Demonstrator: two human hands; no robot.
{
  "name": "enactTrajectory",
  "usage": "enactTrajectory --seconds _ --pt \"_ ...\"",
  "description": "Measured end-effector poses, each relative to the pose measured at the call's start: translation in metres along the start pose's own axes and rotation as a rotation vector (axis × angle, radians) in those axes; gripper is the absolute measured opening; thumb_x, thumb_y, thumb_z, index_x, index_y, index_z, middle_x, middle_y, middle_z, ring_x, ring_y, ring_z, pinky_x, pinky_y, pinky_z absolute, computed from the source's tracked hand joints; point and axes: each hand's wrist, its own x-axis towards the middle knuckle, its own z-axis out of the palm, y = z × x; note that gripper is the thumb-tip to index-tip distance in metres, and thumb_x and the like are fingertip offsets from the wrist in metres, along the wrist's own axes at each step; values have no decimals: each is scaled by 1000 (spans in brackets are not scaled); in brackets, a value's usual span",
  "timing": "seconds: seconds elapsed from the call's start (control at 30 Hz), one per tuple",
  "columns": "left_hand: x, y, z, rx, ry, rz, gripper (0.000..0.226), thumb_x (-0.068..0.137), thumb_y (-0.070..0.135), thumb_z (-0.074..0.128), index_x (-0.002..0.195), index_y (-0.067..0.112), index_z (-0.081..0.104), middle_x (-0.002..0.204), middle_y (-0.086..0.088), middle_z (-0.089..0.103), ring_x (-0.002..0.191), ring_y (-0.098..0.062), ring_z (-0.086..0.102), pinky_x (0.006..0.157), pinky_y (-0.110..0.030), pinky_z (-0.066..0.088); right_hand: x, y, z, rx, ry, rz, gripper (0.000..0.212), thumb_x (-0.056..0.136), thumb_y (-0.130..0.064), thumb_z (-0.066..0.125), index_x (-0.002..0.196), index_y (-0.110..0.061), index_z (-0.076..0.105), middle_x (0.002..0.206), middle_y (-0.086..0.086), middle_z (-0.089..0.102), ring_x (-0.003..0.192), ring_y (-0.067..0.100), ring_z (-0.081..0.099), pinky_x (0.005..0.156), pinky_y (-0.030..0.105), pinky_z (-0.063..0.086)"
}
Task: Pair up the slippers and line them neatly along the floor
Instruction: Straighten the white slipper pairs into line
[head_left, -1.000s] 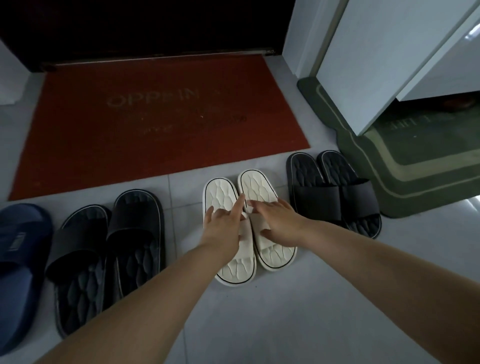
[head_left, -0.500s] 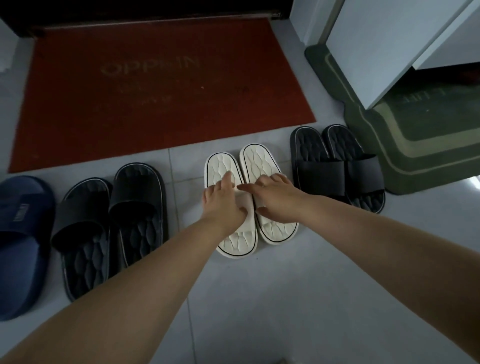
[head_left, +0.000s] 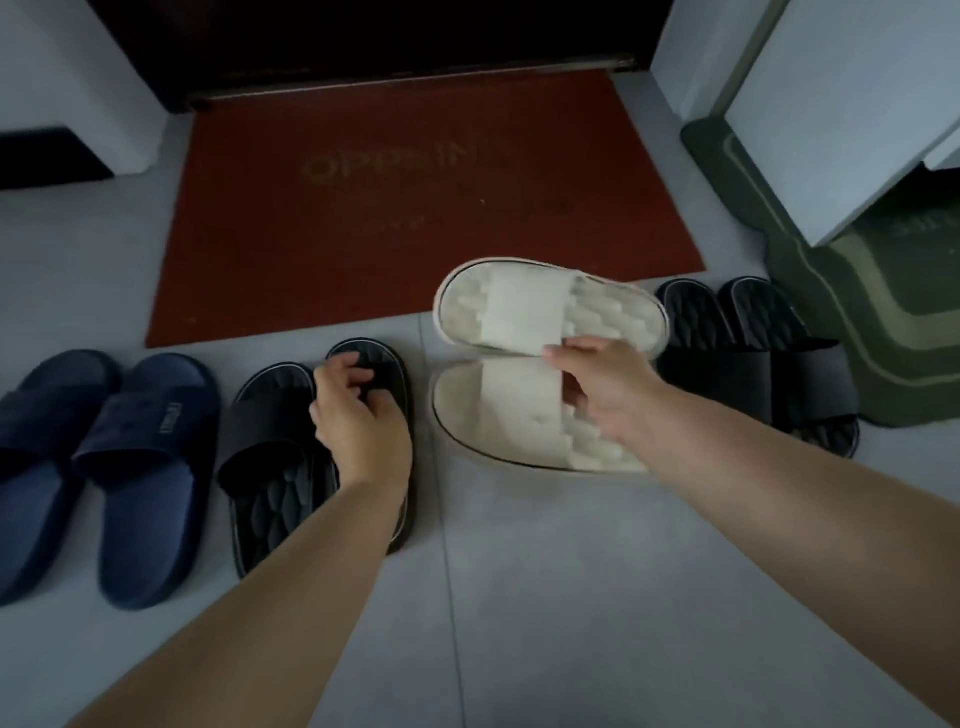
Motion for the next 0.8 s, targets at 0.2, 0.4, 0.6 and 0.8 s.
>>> enactTrajectory --seconds 0.2,0.4,0.6,0.8 --pt "1 -15 -2 131 -261 -5 27 88 5 48 111 17 57 107 -5 57 104 -28 53 93 -43 48 -19 24 22 589 -139 184 28 89 15 40 77 -10 42 91 12 53 104 16 57 86 29 50" --pt "-19 -11 29 332 -615 81 43 89 24 57 131 17 47 127 -5 46 117 -24 48 94 -28 40 -16 39 -7 -139 -289 245 41 87 10 44 106 -26 48 104 10 65 88 21 65 77 27 49" --pt "-28 2 63 559 -618 203 54 85 28 63 133 22 39 133 -5 45 123 -26 40 102 -38 40 -12 55 -76 -399 -4 155 6 84 -7 62 87 -12 61 74 4 61 59 12 55 53 21 42" --pt "-33 0 100 583 -686 8 58 84 32 65 129 12 35 112 -9 60 102 -30 59 84 -41 50 3 57 -160 -767 455 -138 19 80 -17 67 88 -15 50 89 8 56 80 28 54 65 29 39"
